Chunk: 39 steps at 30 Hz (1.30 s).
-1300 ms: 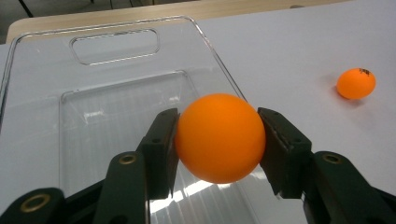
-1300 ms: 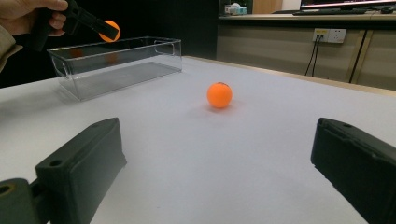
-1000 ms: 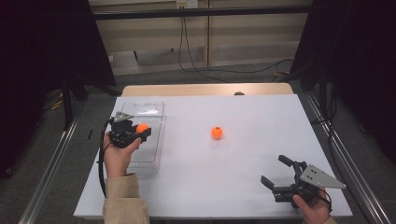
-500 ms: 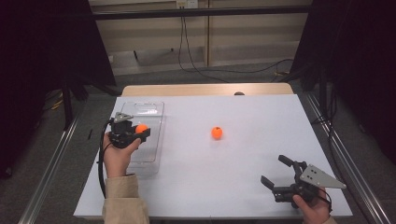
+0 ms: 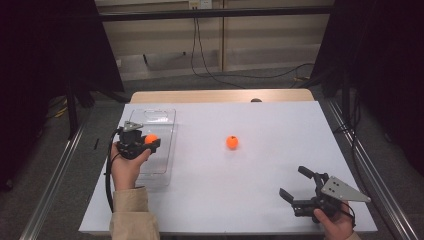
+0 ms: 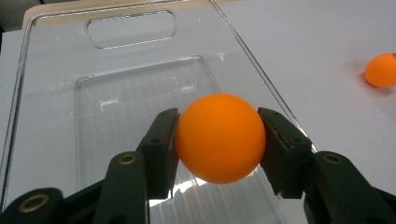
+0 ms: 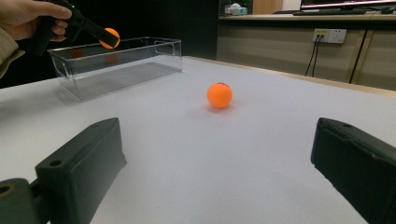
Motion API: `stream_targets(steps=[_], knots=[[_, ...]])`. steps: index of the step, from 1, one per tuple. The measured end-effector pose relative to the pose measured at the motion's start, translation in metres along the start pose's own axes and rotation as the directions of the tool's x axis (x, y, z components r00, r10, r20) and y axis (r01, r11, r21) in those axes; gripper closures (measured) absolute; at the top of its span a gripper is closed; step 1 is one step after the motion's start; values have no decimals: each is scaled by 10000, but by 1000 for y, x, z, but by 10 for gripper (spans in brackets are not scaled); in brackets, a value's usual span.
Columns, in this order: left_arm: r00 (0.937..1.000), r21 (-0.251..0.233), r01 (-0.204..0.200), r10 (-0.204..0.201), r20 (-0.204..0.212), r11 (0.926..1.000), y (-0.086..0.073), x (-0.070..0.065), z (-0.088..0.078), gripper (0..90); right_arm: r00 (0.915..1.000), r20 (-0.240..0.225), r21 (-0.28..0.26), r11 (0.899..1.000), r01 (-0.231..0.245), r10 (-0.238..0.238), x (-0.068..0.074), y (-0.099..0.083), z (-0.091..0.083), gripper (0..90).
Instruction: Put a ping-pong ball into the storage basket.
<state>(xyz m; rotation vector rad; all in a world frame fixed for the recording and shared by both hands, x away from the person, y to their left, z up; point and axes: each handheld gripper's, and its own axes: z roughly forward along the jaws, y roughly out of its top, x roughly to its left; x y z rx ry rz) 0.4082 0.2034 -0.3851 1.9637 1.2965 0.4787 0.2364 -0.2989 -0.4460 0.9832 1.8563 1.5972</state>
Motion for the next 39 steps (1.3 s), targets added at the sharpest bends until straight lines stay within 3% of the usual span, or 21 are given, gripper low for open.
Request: stream_targets(steps=[13, 23, 39], knots=[[9998, 55, 51, -50, -203, 10000, -2, 2, 0, 492, 10000, -7, 13, 10000, 11, -11, 0, 0, 0, 20], [9999, -77, -4, 4, -116, 10000, 1, -2, -2, 449, 10000, -13, 11, 10000, 12, -12, 0, 0, 0, 20], [9983, -440, -142, 167, 567, 9989, 12, -18, -7, 331, 10000, -16, 11, 10000, 12, -12, 0, 0, 0, 20]])
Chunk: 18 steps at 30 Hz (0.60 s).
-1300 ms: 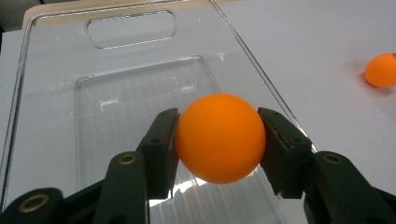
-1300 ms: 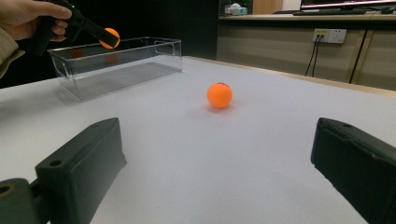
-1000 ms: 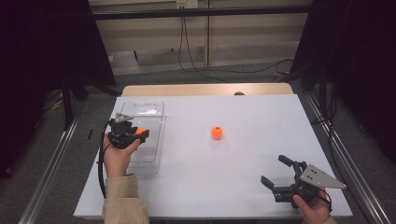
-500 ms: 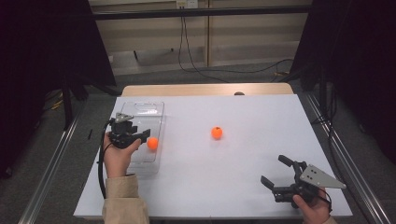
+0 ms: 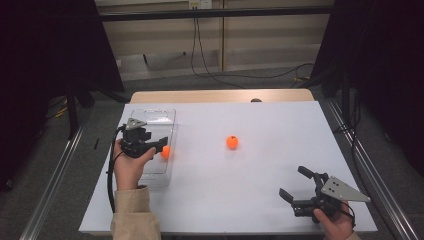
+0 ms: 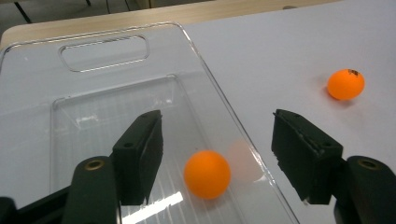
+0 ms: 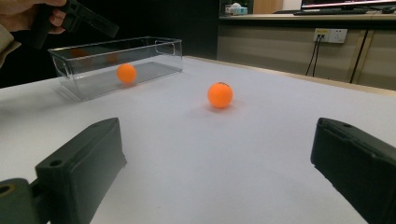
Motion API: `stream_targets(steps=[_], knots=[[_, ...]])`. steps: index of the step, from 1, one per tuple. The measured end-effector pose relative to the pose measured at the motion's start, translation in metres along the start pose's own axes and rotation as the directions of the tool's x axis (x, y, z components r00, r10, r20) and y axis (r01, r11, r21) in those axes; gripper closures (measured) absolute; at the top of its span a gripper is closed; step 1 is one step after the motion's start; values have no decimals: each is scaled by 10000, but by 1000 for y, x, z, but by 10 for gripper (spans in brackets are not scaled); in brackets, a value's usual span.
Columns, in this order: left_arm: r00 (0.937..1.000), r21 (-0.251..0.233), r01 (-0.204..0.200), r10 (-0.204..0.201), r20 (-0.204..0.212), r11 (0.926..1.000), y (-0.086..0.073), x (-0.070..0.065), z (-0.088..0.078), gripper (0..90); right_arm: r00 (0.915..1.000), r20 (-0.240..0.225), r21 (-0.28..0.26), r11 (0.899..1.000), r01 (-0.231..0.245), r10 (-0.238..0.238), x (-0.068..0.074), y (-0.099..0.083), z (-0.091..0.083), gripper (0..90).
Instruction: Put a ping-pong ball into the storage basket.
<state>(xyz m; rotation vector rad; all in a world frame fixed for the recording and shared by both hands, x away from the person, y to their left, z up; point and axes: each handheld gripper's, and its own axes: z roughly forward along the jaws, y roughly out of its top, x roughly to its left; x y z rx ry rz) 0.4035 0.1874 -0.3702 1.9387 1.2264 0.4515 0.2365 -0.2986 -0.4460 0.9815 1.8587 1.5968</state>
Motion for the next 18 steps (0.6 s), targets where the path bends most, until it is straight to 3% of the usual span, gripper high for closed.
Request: stream_targets(steps=[2, 18], knots=[[9998, 48, -187, 186, 99, 9998, 2, -3, 0, 322, 10000, -8, -3, 10000, 0, 0, 0, 0, 0, 20], [9972, 138, -555, 548, 516, 9984, 10, -22, 4, 247, 10000, -17, -5, 10000, 0, 0, 0, 0, 0, 20]])
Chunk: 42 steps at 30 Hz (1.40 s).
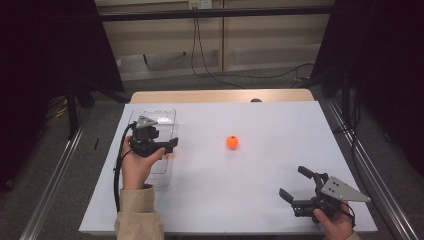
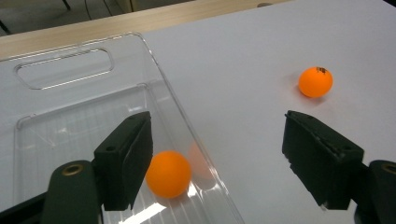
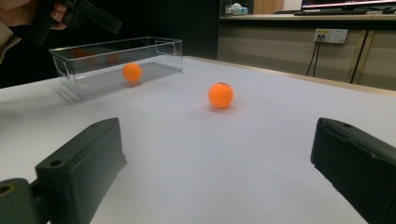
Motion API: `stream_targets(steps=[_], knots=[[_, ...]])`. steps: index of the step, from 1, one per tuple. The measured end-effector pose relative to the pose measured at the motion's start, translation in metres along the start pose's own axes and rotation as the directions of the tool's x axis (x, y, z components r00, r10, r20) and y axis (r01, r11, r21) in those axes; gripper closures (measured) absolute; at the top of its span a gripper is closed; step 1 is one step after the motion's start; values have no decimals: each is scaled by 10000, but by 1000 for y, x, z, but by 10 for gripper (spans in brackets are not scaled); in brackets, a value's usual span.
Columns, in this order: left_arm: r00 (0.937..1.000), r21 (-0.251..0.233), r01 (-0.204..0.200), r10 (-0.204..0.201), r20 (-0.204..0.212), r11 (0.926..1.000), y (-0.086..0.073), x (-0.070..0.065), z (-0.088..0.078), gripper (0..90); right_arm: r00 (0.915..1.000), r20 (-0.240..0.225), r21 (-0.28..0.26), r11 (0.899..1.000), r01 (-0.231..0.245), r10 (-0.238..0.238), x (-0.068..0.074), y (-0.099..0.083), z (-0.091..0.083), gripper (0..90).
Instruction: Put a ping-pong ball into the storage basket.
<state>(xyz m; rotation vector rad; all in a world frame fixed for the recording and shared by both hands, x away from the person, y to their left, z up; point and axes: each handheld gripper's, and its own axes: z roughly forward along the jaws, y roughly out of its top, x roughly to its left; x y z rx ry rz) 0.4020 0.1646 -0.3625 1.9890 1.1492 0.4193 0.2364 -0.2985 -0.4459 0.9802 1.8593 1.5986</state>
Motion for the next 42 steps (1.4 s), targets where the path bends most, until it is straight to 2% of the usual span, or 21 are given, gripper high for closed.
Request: stream_targets(steps=[16, 18, 21, 22, 23, 25, 26, 27, 29, 30, 32, 33, 35, 39, 41, 42], knots=[[9991, 9, -289, 288, 315, 9996, 5, -13, 9, 173, 10000, -11, 8, 10000, 18, -18, 0, 0, 0, 20], [9987, -78, -267, 270, 439, 9996, 6, -15, 10, 169, 10000, -6, 7, 10000, 21, -21, 0, 0, 0, 20], [9989, -90, -276, 279, 364, 9996, 6, -17, 11, 135, 10000, -21, 11, 10000, 27, -27, 0, 0, 0, 20], [9991, -208, -69, 77, 421, 9998, 6, -19, 13, 135, 10000, -20, 12, 10000, 27, -27, 0, 0, 0, 20], [9984, -71, -317, 320, 464, 9995, 7, -18, 13, 129, 10000, -16, 9, 10000, 25, -25, 0, 0, 0, 20], [9981, -85, -361, 365, 490, 9993, 7, -20, 14, 128, 10000, -15, 11, 10000, 20, -20, 0, 0, 0, 20], [9982, -149, -261, 269, 534, 9995, 7, -21, 15, 125, 10000, -17, 13, 10000, 22, -22, 0, 0, 0, 20], [9975, -52, -440, 442, 557, 9990, 8, -22, 15, 124, 10000, -23, 16, 10000, 27, -27, 0, 0, 1, 20], [9977, -158, -306, 315, 595, 9994, 8, -25, 17, 118, 10000, -27, 15, 10000, 30, -30, 0, 0, 1, 20], [9967, -60, -485, 488, 650, 9988, 9, -24, 16, 118, 10000, -27, 15, 10000, 30, -30, 0, 0, 1, 20], [9970, -134, -414, 422, 647, 9991, 9, -27, 18, 114, 10000, -36, 19, 10000, 32, -32, 0, 0, 1, 20], [9962, -43, -552, 554, 673, 9985, 9, -26, 18, 102, 10000, -40, 25, 10000, 36, -36, 0, 0, 1, 20], [9967, -146, -370, 380, 715, 9992, 9, -28, 20, 99, 10000, -38, 25, 10000, 33, -33, 0, 0, 1, 20], [9957, -151, -504, 514, 772, 9986, 10, -29, 20, 95, 10000, -42, 20, 10000, 32, -32, 0, 0, 1, 20], [9961, -229, -367, 384, 792, 9991, 10, -31, 21, 93, 10000, -46, 27, 10000, 39, -39, 0, 0, 1, 20], [9954, -150, -492, 503, 812, 9987, 10, -31, 21, 92, 10000, -47, 19, 10000, 43, -43, 0, 0, 1, 20]])
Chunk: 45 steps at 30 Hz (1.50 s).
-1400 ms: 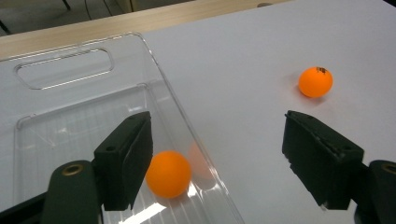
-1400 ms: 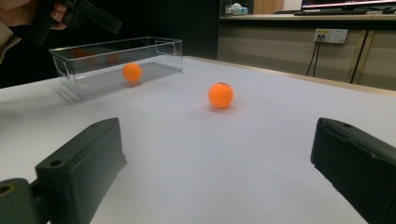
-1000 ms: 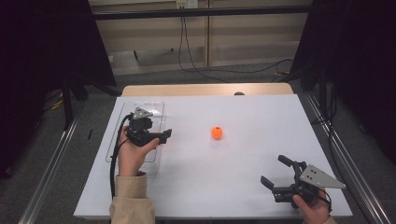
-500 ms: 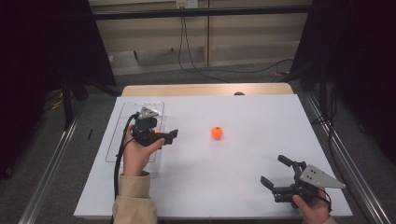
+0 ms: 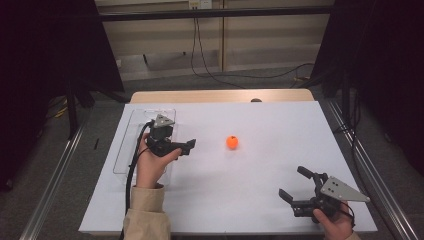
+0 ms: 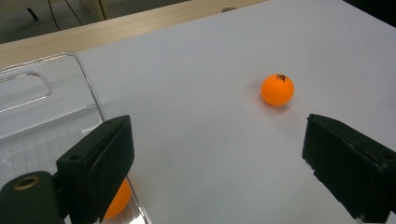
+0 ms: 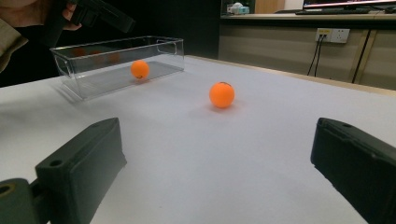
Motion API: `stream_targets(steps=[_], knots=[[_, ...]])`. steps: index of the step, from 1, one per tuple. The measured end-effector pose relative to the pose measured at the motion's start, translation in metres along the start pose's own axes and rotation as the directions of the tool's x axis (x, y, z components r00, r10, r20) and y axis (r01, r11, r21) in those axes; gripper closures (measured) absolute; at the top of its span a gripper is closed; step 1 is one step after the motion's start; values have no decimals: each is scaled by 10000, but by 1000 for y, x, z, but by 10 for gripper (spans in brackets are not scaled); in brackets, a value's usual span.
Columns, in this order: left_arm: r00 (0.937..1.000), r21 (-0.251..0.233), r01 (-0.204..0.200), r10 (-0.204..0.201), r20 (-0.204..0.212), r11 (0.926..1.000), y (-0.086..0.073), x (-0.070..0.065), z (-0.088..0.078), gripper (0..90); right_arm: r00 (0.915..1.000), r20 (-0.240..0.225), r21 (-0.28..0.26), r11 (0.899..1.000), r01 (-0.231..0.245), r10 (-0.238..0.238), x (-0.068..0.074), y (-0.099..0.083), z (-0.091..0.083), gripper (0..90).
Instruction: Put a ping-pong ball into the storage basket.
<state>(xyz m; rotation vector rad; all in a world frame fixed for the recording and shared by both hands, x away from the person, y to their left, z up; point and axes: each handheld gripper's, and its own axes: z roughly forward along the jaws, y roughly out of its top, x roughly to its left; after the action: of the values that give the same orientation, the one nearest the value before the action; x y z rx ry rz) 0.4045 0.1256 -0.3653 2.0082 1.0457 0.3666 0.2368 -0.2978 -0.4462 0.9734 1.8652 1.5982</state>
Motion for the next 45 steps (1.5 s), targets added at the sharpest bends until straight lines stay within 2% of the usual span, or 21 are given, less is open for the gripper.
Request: stream_targets(steps=[1, 4, 7, 13, 19, 31, 36, 45], knots=[[9999, -81, 94, -94, 44, 9999, 0, -2, 2, 92, 10000, -1, 1, 10000, 1, -1, 0, 0, 0, 20], [10000, 13, -18, 18, 66, 10000, 0, -3, 3, 91, 10000, 7, 1, 10000, -11, 11, 0, 0, 0, 20], [9998, -42, 53, -52, 174, 10000, 1, -6, 5, 90, 10000, 6, 3, 10000, 0, 0, 0, 0, 0, 20], [9995, 127, -226, 223, 243, 9997, 2, -10, 10, 87, 10000, -1, 11, 10000, -16, 16, 0, 0, 0, 20], [9989, 119, -249, 244, 409, 9996, 2, -15, 14, 83, 10000, 21, -12, 10000, -15, 15, 0, 0, 0, 20], [9983, 181, -474, 467, 334, 9987, 3, -22, 22, 80, 10000, 20, -13, 10000, -13, 13, 0, 0, -1, 20], [9980, 226, -448, 437, 458, 9987, 3, -26, 26, 77, 10000, 21, -10, 10000, -7, 7, 0, 0, 0, 20], [9970, 243, -655, 644, 429, 9976, 3, -32, 30, 77, 10000, 14, -7, 10000, -6, 6, 0, 0, 0, 20]])
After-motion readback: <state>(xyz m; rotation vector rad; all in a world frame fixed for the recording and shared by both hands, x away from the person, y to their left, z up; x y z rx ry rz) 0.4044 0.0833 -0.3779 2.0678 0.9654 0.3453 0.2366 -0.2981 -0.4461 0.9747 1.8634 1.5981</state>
